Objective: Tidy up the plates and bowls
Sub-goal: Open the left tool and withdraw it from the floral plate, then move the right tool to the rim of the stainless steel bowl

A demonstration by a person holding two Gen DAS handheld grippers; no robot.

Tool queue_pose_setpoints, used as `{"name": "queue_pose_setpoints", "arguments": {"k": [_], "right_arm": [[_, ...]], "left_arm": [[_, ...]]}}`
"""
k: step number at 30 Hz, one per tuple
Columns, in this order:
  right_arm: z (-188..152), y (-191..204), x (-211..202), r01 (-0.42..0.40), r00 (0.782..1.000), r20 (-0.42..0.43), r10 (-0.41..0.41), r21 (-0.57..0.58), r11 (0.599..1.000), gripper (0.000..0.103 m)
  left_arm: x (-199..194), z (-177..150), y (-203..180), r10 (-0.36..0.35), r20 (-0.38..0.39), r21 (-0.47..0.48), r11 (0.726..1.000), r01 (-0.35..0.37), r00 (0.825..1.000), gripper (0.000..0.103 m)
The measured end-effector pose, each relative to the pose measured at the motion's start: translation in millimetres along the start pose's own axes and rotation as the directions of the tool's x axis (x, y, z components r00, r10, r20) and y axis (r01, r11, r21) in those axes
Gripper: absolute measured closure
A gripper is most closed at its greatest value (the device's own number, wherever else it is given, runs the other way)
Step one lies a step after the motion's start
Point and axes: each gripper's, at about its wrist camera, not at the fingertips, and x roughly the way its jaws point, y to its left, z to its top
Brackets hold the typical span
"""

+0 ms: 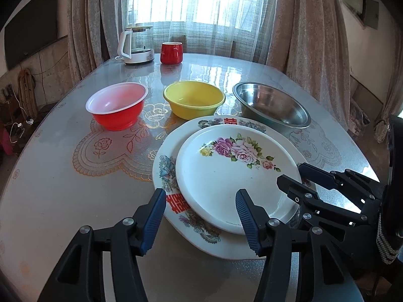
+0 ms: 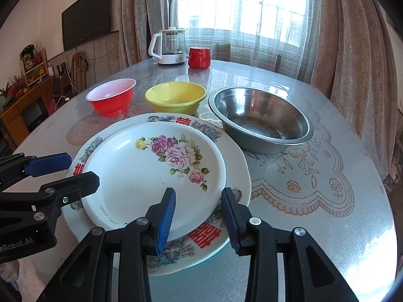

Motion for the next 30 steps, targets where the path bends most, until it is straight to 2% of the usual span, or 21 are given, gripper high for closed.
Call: {"name": "queue_pose_setpoints", "arguments": {"k": [16, 30], "right_arm": [[-3.6, -13.7, -12.0, -0.055, 0.999, 0.003, 0.055, 0.113, 0.992, 0.065], [-18.7, -48.7, -41.6, -0.065, 0.998, 0.023, 0.061, 0.289, 0.955, 0.065]], "left_arm": [[-28.8, -5.9, -5.7, 0.043, 0.066, 0.015, 0.999, -0.044, 0.997, 0.036], [-62.4, -15.3, -18.1, 0.049, 0.128, 0.034, 0.998, -0.054, 0.991, 0.032]]}}
